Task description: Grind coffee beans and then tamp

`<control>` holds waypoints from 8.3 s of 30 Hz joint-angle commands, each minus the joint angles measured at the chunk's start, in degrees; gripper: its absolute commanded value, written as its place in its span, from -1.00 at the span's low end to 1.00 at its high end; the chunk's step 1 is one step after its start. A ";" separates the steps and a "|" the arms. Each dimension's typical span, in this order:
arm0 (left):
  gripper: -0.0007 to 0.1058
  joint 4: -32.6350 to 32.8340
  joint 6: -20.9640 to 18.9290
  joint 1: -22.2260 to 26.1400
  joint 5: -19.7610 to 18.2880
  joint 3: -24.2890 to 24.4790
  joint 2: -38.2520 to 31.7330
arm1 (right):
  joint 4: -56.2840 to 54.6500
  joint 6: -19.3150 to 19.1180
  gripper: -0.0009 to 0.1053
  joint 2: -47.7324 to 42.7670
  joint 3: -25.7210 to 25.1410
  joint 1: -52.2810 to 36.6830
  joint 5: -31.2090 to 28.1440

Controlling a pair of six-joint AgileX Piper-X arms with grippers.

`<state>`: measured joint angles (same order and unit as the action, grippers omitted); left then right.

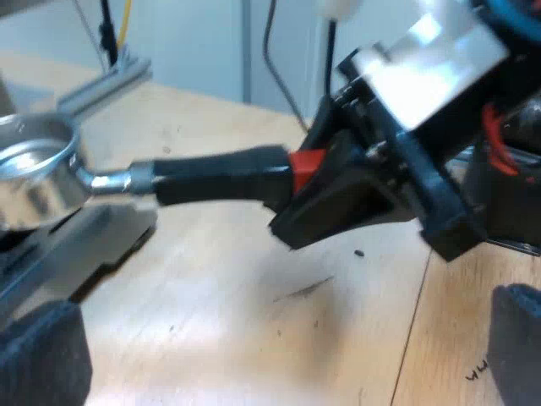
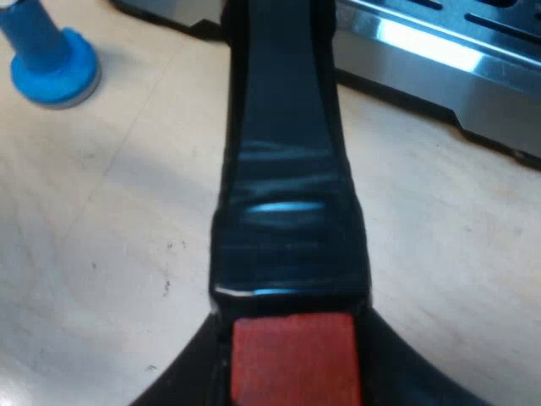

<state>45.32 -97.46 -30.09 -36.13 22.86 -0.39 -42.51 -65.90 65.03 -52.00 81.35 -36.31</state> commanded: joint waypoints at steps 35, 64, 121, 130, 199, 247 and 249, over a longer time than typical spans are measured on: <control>0.84 1.05 3.36 -0.40 17.09 0.11 6.03 | 25.42 -22.37 -0.98 4.48 15.53 -9.83 17.31; 0.84 -1.07 3.91 -0.40 12.32 -0.74 19.98 | 25.41 -18.71 -0.98 13.74 15.53 -9.83 22.22; 0.84 20.26 1.11 -0.40 23.86 19.26 17.45 | 17.31 -28.63 0.24 -7.85 2.82 3.68 10.26; 0.84 21.58 0.83 -0.40 27.75 18.86 15.73 | 26.01 -28.62 0.24 -3.22 4.58 3.44 5.28; 0.84 -3.56 5.03 9.12 27.34 13.00 70.47 | 42.51 -20.43 0.18 12.16 7.61 -1.72 11.27; -0.98 1.30 4.99 9.12 27.34 13.16 61.11 | 42.51 -20.43 0.18 12.16 7.61 -1.72 6.05; -0.98 3.02 4.99 9.12 27.34 13.16 58.23 | 42.51 -20.43 0.18 12.16 7.61 -1.72 3.79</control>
<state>46.84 -92.74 -21.00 -8.92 35.67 59.15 0.00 -86.15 77.29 -44.30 79.61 -30.64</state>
